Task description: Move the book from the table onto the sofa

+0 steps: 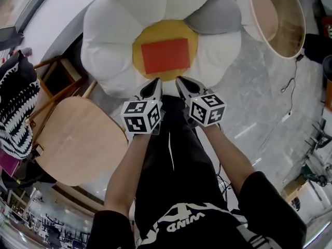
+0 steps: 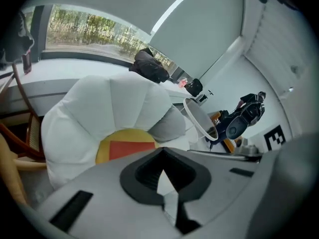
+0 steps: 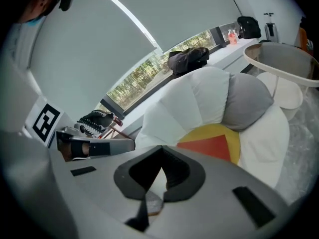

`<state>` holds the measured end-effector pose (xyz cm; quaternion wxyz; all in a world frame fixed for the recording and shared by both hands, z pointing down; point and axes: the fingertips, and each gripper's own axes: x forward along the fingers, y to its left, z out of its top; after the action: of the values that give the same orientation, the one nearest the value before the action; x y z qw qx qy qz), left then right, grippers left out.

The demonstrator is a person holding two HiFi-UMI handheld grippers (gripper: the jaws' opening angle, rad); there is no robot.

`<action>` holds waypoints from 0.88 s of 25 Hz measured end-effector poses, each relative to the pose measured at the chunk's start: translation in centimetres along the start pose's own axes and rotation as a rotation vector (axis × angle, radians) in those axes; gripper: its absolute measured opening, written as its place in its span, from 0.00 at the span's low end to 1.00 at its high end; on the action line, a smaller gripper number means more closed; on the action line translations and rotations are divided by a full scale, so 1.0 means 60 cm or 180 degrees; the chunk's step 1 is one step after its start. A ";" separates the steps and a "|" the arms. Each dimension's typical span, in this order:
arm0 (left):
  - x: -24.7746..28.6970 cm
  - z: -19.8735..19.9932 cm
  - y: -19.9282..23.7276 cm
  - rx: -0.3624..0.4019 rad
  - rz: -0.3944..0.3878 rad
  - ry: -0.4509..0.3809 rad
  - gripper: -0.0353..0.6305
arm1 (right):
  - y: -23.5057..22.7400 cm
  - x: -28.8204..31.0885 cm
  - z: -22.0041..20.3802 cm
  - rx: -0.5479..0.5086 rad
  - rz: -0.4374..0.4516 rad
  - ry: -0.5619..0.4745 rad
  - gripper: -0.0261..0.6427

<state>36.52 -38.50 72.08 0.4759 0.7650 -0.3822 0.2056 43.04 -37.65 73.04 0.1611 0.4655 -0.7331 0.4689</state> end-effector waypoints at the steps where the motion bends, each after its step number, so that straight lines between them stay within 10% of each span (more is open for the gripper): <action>1: -0.025 0.011 -0.013 -0.0027 0.0012 -0.0017 0.06 | 0.021 -0.020 0.008 -0.0009 0.0038 0.0011 0.04; 22: -0.373 0.120 -0.299 0.0415 -0.0659 -0.0170 0.06 | 0.310 -0.359 0.133 -0.0329 0.0531 -0.0270 0.04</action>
<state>36.18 -31.56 43.34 0.4335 0.8349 -0.2996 0.1593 40.22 -30.54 44.47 0.1141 0.4133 -0.7987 0.4221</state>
